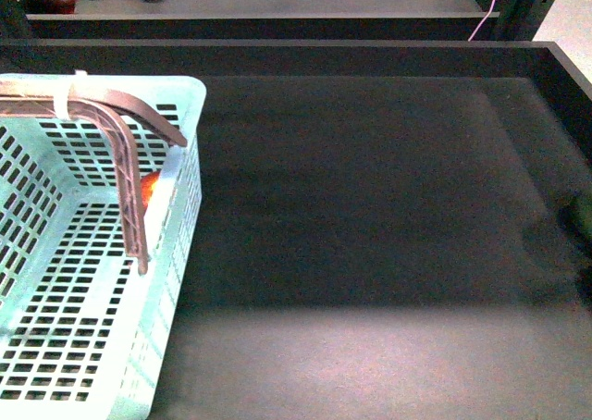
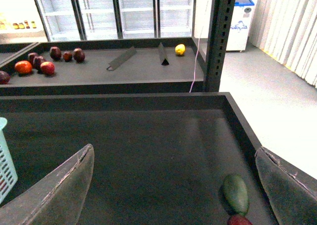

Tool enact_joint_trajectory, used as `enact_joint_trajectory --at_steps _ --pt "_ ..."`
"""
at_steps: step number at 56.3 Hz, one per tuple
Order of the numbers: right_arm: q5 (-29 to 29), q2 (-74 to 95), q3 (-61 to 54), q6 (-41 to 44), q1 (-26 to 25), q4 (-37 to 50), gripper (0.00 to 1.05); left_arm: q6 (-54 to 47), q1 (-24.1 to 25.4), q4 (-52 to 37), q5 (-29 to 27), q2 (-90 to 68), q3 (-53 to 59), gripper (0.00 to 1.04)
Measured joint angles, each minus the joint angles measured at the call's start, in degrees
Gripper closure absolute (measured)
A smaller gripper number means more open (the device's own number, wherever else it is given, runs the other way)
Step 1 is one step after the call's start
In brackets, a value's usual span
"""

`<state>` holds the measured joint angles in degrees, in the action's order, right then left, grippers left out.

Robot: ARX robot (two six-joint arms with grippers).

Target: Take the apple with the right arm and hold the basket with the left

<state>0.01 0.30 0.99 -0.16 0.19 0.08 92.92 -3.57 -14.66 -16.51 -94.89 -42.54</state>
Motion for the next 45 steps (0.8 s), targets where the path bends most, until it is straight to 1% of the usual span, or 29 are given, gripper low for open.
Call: enact_joint_trajectory --at_steps 2,13,18,20,24,27,34,35,36,37,39,40,42,44,45 --pt "0.0 0.0 0.0 0.0 0.0 0.0 0.09 0.15 -0.31 0.98 -0.28 1.46 0.48 0.54" --pt "0.0 0.0 0.0 0.0 0.0 0.0 0.09 1.16 -1.68 7.37 -1.9 8.81 1.51 0.25" --pt "0.0 0.0 0.0 0.0 0.0 0.0 0.09 1.07 -2.82 12.9 -3.69 14.8 2.23 0.09" --pt "0.0 0.0 0.0 0.0 0.0 0.0 0.09 0.9 -3.21 15.15 -4.63 17.14 2.58 0.06" --pt "0.0 0.0 0.0 0.0 0.0 0.0 0.09 0.81 -4.48 20.17 -6.4 22.64 3.72 0.08" --pt "0.0 0.0 0.0 0.0 0.0 0.0 0.09 0.81 -5.68 23.39 -7.63 26.36 4.59 0.07" --pt "0.0 0.0 0.0 0.0 0.0 0.0 0.09 0.96 -9.84 26.82 -10.47 31.95 5.95 0.07" --pt "-0.02 0.0 0.0 0.0 0.0 0.0 0.09 -1.99 -10.38 24.72 -9.33 32.72 6.82 0.09" --pt "-0.02 0.0 0.0 0.0 0.0 0.0 0.09 -4.83 -10.49 19.45 -6.88 33.64 8.83 0.12" --pt "-0.02 0.0 0.0 0.0 0.0 0.0 0.09 -8.04 -10.49 16.44 -5.44 34.07 9.92 0.14" --pt "-0.02 0.0 0.0 0.0 0.0 0.0 0.09 -17.59 -10.47 4.11 -0.33 35.65 14.95 0.21" --pt "0.02 0.0 0.0 0.0 0.0 0.0 0.09 -20.46 -10.4 1.31 0.63 35.95 16.2 0.23" --pt "0.0 0.0 0.0 0.0 0.0 0.0 0.09 -34.34 -9.92 -8.55 3.3 37.13 20.68 0.3" --pt "0.13 0.0 0.0 0.0 0.0 0.0 0.09 -41.99 -9.46 -14.29 4.35 38.01 23.39 0.35" --pt "0.13 0.0 0.0 0.0 0.0 0.0 0.09 -49.31 -9.07 -17.38 4.63 38.6 24.79 0.39"
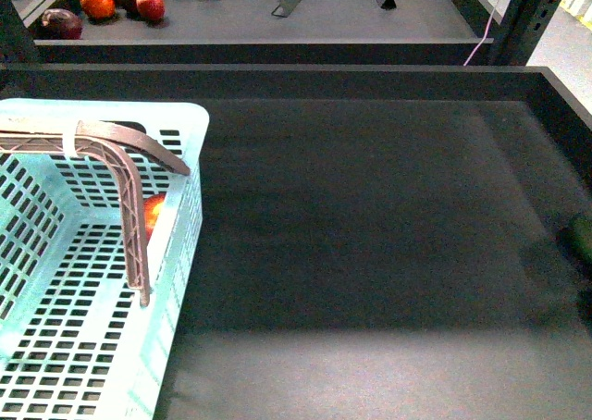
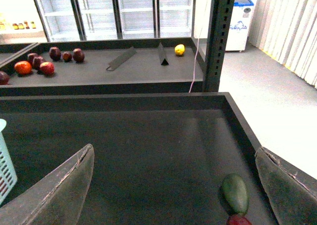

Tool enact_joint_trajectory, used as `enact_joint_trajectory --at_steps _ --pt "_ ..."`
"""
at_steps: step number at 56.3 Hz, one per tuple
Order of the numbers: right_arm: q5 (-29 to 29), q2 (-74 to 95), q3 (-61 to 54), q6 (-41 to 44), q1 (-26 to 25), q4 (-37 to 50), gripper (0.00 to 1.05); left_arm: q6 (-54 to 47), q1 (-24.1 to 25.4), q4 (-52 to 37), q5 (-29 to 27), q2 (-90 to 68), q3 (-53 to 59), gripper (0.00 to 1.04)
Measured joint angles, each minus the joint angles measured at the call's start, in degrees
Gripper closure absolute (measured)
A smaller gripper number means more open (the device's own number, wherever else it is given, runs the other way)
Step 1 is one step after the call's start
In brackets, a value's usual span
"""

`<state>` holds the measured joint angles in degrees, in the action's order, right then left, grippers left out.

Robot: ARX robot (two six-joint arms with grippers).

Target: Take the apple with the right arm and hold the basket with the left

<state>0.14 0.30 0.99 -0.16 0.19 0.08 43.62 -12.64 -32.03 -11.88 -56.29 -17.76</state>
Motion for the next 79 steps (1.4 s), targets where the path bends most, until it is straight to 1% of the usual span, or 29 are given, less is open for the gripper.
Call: enact_joint_trajectory --at_steps 2,3,5,9,10,13,17,19,20,27,32,37,45,49,52,63,79 --pt "0.0 0.0 0.0 0.0 0.0 0.0 0.09 -10.84 0.79 -4.33 0.68 1.31 1.88 0.46" --pt "-0.02 0.0 0.0 0.0 0.0 0.0 0.09 -12.07 1.01 -4.96 0.9 1.66 2.21 0.48" --pt "-0.02 0.0 0.0 0.0 0.0 0.0 0.09 -22.05 1.79 -6.12 1.49 3.23 3.23 0.55" --pt "-0.02 0.0 0.0 0.0 0.0 0.0 0.09 -32.24 3.06 -6.27 2.64 5.7 5.14 0.67" --pt "-0.02 0.0 0.0 0.0 0.0 0.0 0.09 -32.72 3.23 -6.23 2.8 5.99 5.44 0.69" --pt "-0.02 0.0 0.0 0.0 0.0 0.0 0.09 -37.38 4.13 -5.86 3.65 7.65 7.19 0.8" --pt "-0.02 0.0 0.0 0.0 0.0 0.0 0.09 -39.63 4.94 -5.18 4.59 9.46 8.59 0.91" --pt "-0.02 0.0 0.0 0.0 0.0 0.0 0.09 -40.94 5.55 -4.52 5.29 10.99 9.53 1.0" --pt "0.0 0.0 0.0 0.0 0.0 0.0 0.09 -41.07 5.68 -4.39 5.44 11.34 9.7 1.01" --pt "-0.02 0.0 0.0 0.0 0.0 0.0 0.09 -42.32 7.04 -2.45 6.4 15.23 11.5 1.01" --pt "-0.04 0.0 0.0 0.0 0.0 0.0 0.09 -42.62 10.71 -0.57 11.26 18.18 12.72 1.01" --pt "-0.02 0.0 0.0 0.0 0.0 0.0 0.09 -42.73 12.31 0.94 11.32 20.65 13.62 1.01" --pt "-0.02 0.0 0.0 0.0 0.0 0.0 0.09 -42.82 12.41 5.14 11.87 26.49 15.12 1.01" --pt "-0.02 0.0 0.0 0.0 0.0 0.0 0.09 -42.84 12.41 3.74 11.85 27.3 16.59 1.01" --pt "-0.02 -0.02 0.0 0.0 0.0 0.0 0.09 -42.95 12.41 4.61 11.89 28.35 16.94 1.01" --pt "-0.02 0.0 0.0 0.0 0.0 0.0 0.09 -42.97 12.41 12.2 11.89 36.44 16.94 1.01" --pt "-0.02 0.0 0.0 0.0 0.0 0.0 0.09 -42.97 12.41 18.34 11.89 42.69 16.94 1.01"
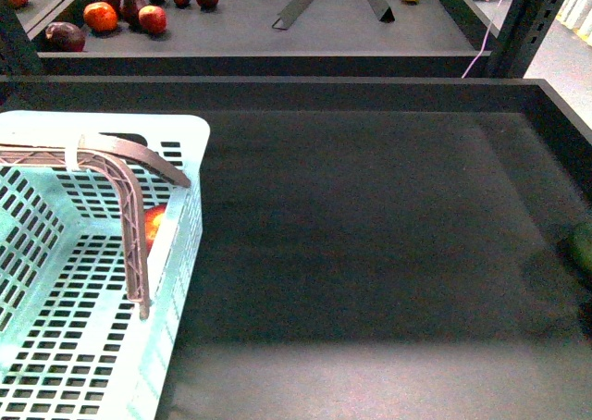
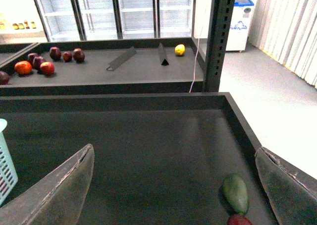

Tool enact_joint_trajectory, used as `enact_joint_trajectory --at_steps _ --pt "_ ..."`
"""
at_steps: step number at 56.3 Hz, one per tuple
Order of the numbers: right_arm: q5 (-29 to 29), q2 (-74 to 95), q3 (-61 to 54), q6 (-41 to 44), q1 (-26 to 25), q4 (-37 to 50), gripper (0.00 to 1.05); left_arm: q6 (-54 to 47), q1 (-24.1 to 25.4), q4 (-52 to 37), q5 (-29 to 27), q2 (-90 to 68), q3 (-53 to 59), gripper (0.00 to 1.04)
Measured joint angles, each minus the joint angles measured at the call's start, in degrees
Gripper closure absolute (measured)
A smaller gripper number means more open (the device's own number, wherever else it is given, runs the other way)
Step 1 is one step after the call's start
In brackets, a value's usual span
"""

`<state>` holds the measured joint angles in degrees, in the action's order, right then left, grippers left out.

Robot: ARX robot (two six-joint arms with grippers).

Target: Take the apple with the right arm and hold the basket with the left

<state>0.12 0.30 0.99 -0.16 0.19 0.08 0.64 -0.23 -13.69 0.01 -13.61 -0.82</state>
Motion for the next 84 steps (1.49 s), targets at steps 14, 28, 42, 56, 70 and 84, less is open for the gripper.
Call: enact_joint_trajectory --at_steps 14,28,42,56,70,84 --pt "0.0 0.0 0.0 0.0 0.0 0.0 0.09 0.0 0.0 4.2 0.0 4.11 0.0 1.01" --pt "0.0 -0.02 0.0 0.0 0.0 0.0 0.09 -0.02 0.0 13.6 0.0 13.22 0.0 1.01" --pt "0.0 -0.02 0.0 0.0 0.0 0.0 0.09 -0.02 0.0 13.62 -0.02 13.25 0.0 1.01" --pt "0.0 -0.02 0.0 0.0 0.0 0.0 0.09 0.0 0.0 13.62 0.0 13.25 0.0 0.82" --pt "0.0 -0.02 0.0 0.0 0.0 0.0 0.09 -0.02 0.0 13.62 0.0 13.25 0.0 0.34" --pt "0.0 -0.02 0.0 0.0 0.0 0.0 0.09 -0.13 0.0 13.62 0.0 13.25 0.0 0.07"
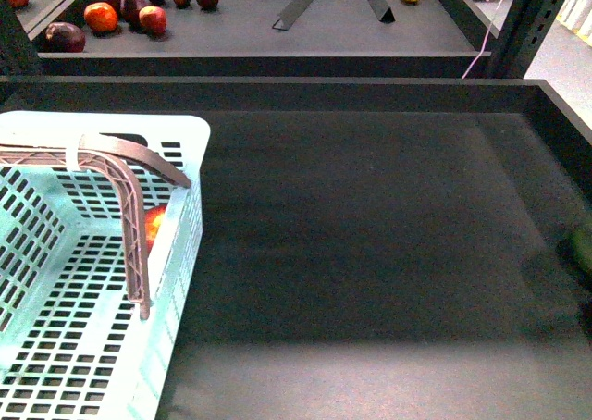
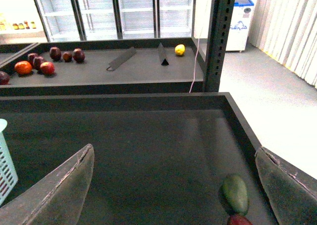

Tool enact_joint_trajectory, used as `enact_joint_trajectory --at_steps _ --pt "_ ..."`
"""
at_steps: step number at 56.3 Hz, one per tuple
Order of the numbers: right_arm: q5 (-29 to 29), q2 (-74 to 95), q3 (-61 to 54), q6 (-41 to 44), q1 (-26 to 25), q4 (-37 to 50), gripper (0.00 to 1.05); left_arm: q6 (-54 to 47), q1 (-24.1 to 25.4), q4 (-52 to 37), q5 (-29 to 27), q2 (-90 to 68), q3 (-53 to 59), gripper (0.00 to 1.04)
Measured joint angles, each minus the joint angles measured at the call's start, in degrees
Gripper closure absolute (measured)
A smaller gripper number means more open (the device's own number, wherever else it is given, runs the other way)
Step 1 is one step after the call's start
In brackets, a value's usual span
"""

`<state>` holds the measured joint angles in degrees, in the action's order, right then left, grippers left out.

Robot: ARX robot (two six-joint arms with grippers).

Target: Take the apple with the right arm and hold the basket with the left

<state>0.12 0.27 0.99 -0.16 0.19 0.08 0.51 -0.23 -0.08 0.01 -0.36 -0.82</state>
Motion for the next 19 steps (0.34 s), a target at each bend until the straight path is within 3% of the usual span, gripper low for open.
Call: enact_joint_trajectory --at_steps 19 --pt "0.0 0.0 0.0 0.0 0.0 0.0 0.09 0.0 0.0 0.0 -0.02 0.0 0.0 0.07"
